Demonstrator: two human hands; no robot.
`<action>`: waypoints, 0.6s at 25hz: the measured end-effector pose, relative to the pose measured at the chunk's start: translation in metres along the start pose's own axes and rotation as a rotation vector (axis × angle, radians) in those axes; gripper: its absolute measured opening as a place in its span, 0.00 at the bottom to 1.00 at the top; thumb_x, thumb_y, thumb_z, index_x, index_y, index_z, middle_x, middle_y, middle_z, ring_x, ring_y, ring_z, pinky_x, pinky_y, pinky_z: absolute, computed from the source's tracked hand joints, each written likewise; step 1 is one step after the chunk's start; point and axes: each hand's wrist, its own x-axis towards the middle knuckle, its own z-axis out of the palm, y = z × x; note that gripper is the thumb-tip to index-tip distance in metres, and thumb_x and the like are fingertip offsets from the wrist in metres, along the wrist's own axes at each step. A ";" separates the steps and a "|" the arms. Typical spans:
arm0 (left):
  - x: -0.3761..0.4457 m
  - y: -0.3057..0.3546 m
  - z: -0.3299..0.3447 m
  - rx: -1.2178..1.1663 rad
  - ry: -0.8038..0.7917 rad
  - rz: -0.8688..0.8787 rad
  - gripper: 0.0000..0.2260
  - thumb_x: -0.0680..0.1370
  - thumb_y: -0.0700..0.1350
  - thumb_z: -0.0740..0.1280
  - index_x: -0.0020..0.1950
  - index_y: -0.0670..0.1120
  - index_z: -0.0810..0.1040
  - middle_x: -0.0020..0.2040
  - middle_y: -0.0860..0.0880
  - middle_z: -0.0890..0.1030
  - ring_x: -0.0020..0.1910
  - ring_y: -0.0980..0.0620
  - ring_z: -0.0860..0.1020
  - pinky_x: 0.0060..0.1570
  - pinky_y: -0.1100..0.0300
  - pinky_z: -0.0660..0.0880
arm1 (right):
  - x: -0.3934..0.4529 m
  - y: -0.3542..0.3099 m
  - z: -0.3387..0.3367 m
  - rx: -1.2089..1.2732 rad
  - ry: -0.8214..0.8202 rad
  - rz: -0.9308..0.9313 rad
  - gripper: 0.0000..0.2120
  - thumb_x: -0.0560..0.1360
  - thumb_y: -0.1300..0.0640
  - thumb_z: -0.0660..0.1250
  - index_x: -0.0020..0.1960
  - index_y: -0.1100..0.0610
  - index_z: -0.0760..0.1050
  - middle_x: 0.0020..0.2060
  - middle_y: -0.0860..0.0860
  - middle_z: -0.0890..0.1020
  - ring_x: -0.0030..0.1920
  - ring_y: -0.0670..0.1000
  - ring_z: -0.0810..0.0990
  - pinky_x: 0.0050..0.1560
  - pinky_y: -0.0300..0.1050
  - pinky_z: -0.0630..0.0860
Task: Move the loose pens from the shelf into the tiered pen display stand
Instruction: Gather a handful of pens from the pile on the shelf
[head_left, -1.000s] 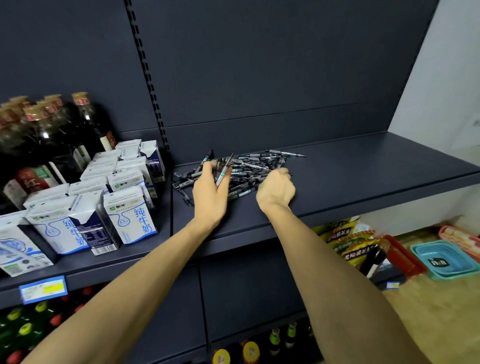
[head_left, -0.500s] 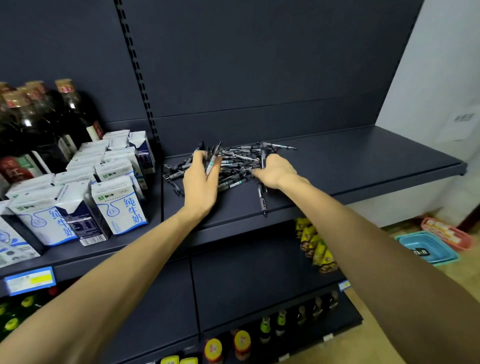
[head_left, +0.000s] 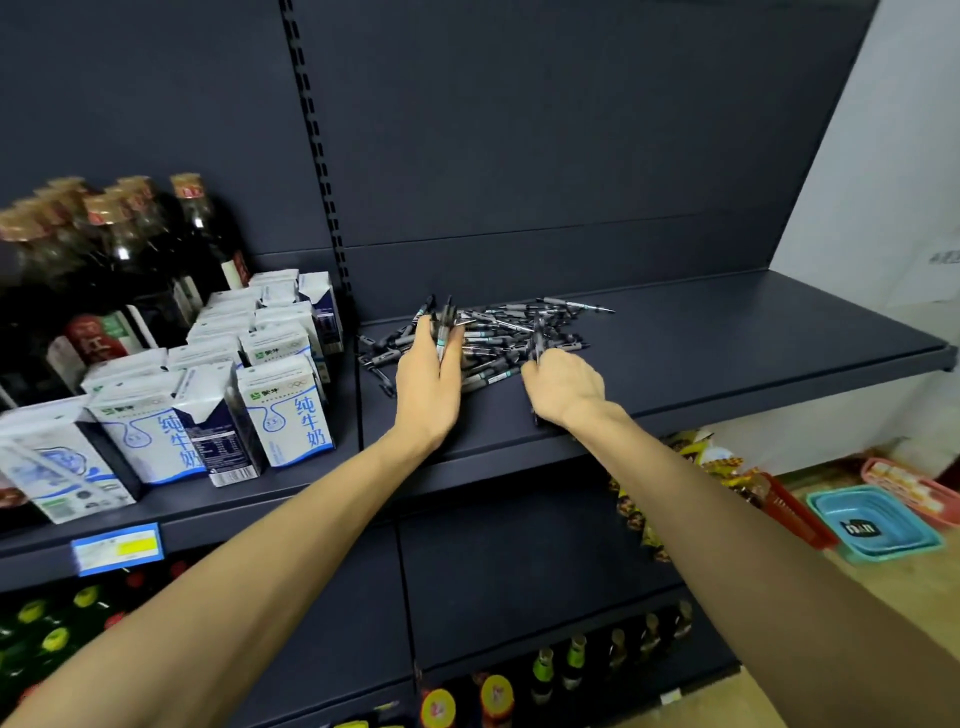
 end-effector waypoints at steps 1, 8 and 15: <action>-0.001 -0.001 -0.002 -0.047 0.021 -0.004 0.12 0.85 0.55 0.60 0.60 0.48 0.74 0.37 0.42 0.79 0.35 0.43 0.75 0.42 0.42 0.75 | 0.000 -0.002 0.005 0.131 0.008 -0.027 0.16 0.86 0.49 0.54 0.53 0.60 0.74 0.53 0.55 0.83 0.49 0.59 0.80 0.48 0.49 0.74; -0.005 0.009 -0.022 -0.081 0.143 -0.038 0.07 0.86 0.49 0.62 0.48 0.52 0.72 0.37 0.52 0.77 0.34 0.58 0.72 0.44 0.55 0.73 | -0.014 -0.022 0.029 0.880 0.067 -0.258 0.11 0.86 0.51 0.58 0.53 0.56 0.73 0.42 0.49 0.87 0.38 0.54 0.83 0.47 0.55 0.81; -0.006 0.025 -0.039 -0.065 0.270 -0.102 0.10 0.85 0.51 0.64 0.43 0.55 0.73 0.34 0.57 0.78 0.35 0.57 0.75 0.43 0.53 0.75 | -0.018 -0.039 0.033 0.947 0.014 -0.342 0.14 0.87 0.51 0.55 0.54 0.57 0.75 0.42 0.45 0.86 0.45 0.46 0.82 0.50 0.44 0.73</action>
